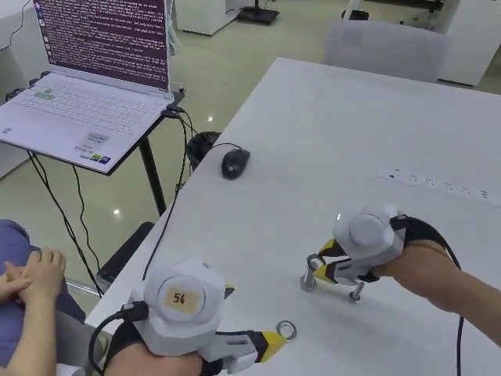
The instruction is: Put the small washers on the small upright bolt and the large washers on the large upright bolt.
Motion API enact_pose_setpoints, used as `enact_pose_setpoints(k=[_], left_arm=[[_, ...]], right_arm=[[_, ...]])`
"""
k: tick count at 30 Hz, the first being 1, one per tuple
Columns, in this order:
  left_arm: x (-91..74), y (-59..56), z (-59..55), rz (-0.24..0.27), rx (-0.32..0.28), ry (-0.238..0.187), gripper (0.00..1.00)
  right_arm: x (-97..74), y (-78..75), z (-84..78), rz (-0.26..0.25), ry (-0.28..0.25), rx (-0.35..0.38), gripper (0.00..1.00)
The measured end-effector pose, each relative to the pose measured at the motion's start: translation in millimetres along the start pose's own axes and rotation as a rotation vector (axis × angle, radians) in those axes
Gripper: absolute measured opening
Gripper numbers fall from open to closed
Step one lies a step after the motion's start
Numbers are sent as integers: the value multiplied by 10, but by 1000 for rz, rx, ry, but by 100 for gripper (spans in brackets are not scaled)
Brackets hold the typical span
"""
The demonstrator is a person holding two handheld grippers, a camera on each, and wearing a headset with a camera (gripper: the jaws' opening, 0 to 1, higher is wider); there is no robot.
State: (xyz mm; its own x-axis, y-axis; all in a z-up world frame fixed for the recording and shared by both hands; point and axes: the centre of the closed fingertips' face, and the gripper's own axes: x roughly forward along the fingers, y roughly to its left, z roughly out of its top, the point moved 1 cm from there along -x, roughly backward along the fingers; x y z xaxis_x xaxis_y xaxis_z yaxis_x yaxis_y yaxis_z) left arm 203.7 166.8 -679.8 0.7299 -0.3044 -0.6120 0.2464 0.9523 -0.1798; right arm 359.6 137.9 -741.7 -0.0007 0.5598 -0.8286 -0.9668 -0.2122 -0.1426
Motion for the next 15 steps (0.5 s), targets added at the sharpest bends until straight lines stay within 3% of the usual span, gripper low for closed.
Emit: enact_pose_setpoints(k=[15], left_arm=[[3, 1, -11, -1, -5, 2, 62]], right_arm=[[128, 10, -66, 22, 47, -2, 23]])
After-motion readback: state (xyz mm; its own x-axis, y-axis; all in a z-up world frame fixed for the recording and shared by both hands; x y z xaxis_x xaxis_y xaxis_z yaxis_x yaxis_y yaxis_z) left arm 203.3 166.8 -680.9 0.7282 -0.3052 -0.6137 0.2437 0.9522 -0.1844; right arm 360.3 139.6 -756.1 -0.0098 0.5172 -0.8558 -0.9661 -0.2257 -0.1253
